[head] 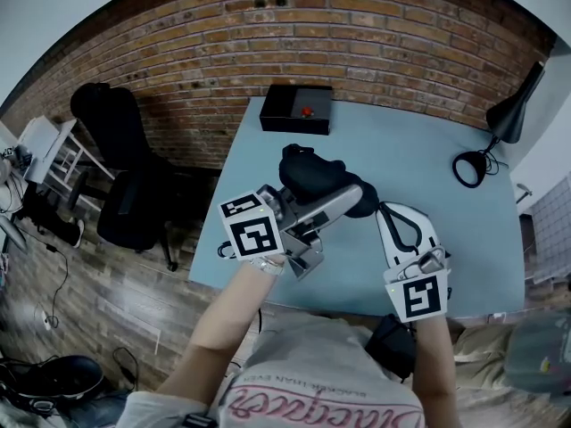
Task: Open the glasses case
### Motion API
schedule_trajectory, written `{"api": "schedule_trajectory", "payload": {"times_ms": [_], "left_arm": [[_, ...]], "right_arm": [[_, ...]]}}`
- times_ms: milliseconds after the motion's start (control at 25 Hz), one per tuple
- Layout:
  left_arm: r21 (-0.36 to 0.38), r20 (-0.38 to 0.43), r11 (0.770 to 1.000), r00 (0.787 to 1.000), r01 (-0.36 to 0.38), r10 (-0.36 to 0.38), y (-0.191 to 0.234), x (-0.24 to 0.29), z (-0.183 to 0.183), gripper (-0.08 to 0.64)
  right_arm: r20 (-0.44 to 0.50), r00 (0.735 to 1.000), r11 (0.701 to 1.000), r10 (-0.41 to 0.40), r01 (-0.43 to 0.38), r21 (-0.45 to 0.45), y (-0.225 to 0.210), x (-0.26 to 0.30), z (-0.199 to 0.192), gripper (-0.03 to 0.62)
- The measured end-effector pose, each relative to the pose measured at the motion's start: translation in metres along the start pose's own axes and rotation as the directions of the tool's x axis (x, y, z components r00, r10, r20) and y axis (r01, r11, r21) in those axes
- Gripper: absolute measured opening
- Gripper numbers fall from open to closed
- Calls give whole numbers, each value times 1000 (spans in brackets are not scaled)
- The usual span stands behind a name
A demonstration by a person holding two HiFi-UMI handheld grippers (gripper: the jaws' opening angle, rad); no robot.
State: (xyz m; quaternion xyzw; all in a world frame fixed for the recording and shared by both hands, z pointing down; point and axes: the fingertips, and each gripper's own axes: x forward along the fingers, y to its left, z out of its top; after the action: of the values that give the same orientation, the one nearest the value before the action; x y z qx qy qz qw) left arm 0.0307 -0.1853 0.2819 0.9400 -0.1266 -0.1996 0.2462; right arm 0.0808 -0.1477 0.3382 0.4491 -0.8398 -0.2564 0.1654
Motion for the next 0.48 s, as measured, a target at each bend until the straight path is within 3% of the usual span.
{"api": "schedule_trajectory", "payload": {"times_ms": [160, 480], "left_arm": [[32, -49, 999, 998, -37, 39, 3, 1, 0, 324], [125, -163, 990, 983, -69, 89, 3, 1, -11, 322]], "right_arm": [[-16, 1000, 1000, 4, -4, 11, 1, 4, -1, 18], [-71, 997, 997, 14, -19, -79, 5, 3, 0, 20]]}}
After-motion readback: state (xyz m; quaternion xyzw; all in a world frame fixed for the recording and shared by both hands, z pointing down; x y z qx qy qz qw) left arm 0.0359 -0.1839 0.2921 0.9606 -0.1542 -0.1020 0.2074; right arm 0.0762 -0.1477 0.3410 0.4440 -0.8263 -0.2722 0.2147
